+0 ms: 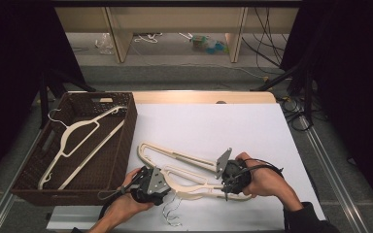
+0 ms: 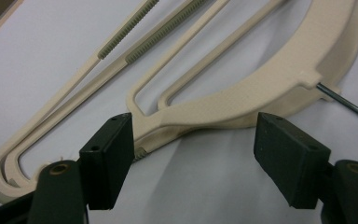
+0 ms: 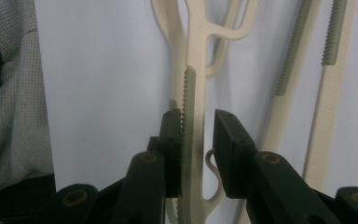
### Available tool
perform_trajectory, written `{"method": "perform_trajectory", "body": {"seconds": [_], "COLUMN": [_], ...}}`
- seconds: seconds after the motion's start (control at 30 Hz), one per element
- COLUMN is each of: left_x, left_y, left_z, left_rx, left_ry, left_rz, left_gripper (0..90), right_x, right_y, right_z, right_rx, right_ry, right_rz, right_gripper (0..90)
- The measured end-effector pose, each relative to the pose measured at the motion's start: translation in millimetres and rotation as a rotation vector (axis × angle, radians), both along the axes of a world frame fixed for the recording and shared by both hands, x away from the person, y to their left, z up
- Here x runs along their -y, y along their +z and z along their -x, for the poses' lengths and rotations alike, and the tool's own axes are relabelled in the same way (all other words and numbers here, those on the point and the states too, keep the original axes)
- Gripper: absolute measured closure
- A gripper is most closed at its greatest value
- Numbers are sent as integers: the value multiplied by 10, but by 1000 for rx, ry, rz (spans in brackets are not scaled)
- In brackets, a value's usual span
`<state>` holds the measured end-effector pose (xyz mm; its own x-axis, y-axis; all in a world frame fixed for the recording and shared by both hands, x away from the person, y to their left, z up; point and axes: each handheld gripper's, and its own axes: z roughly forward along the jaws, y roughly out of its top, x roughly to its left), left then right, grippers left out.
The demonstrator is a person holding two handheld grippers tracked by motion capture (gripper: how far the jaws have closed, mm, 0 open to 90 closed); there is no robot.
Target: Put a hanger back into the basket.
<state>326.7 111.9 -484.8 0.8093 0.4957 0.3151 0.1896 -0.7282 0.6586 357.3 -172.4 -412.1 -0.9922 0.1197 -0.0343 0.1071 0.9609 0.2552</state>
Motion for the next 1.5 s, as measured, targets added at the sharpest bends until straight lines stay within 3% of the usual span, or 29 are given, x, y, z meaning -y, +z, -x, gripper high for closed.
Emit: {"method": "perform_trajectory", "body": {"seconds": [0.17,0.27,0.3,0.33,0.5,0.6,0.77,0.93,0.97,1.1,1.17,1.3,1.43,1.47,1.5], "left_x": [40,52,72,72,128,152,177,202,223,261,275,354,404,413,422], "left_y": [19,53,64,64,75,83,121,123,140,178,183,240,298,321,346], "left_z": [-5,6,14,14,11,7,-8,-10,-16,-2,1,-7,-22,-36,-51], "left_rx": [5,18,28,28,53,70,100,127,123,156,149,188,220,226,241], "left_ry": [-15,-54,-98,-98,-243,-294,-391,-434,-475,-505,-513,-548,-556,-559,-561], "left_rz": [-9,9,20,20,-12,-16,-62,-83,-105,-138,-144,-183,-176,-177,-173], "left_gripper": [272,280,283,296,387,456,562,612,622,666,676,716,751,771,771], "right_x": [0,8,17,17,79,117,154,186,191,217,227,322,379,423,423], "right_y": [-9,-13,-23,-23,-49,-54,-52,-40,-41,-47,-45,-74,-108,-129,-129], "right_z": [4,2,-1,-1,-4,-9,-17,-27,-28,-39,-42,-96,-132,-156,-156], "right_rx": [-1,-5,-16,-16,-28,-32,-36,-46,-47,-46,-52,-63,-72,-91,-91], "right_ry": [9,15,21,21,17,12,18,23,22,23,12,-3,-21,-61,-61], "right_rz": [-2,-10,-14,-14,-19,-24,-30,-38,-40,-45,-35,-70,-71,-82,-82], "right_gripper": [740,739,739,739,738,738,738,738,737,737,737,734,734,731,731]}}
